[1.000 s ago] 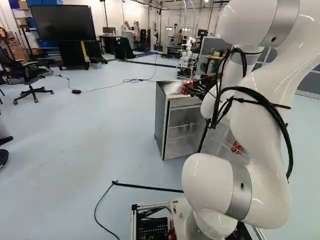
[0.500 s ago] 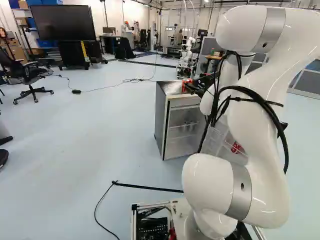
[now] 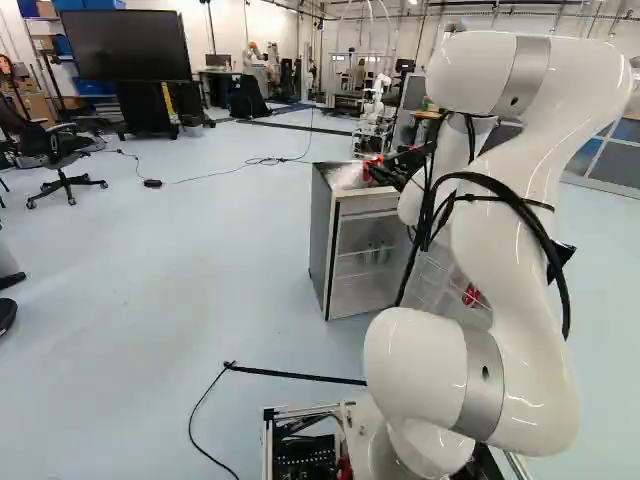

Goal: Grab a drink from the fridge

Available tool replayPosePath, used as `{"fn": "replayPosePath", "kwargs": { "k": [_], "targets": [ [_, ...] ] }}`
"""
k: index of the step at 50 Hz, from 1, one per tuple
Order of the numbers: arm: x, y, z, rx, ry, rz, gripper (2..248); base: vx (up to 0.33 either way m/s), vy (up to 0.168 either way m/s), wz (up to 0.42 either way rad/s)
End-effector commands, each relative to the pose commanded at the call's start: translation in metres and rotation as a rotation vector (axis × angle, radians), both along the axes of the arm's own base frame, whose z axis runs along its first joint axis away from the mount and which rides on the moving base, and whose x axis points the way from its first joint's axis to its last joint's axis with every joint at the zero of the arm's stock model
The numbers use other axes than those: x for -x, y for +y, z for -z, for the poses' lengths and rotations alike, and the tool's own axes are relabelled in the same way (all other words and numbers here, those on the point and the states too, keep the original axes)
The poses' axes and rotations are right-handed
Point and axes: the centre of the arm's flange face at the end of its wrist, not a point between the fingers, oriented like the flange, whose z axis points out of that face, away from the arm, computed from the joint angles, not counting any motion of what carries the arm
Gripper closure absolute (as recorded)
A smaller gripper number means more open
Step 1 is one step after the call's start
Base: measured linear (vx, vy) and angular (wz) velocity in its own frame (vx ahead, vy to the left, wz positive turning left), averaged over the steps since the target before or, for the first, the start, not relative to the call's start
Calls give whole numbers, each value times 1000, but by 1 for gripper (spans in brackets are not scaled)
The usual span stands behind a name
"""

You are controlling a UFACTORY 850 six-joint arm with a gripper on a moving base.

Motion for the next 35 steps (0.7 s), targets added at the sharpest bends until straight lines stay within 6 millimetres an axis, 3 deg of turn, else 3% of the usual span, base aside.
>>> {"fn": "replayPosePath", "kwargs": {
  "k": [35],
  "targets": [
    [-20, -5, 10, 29, 64, 14, 161, 0, 0, 0]
  ]
}}
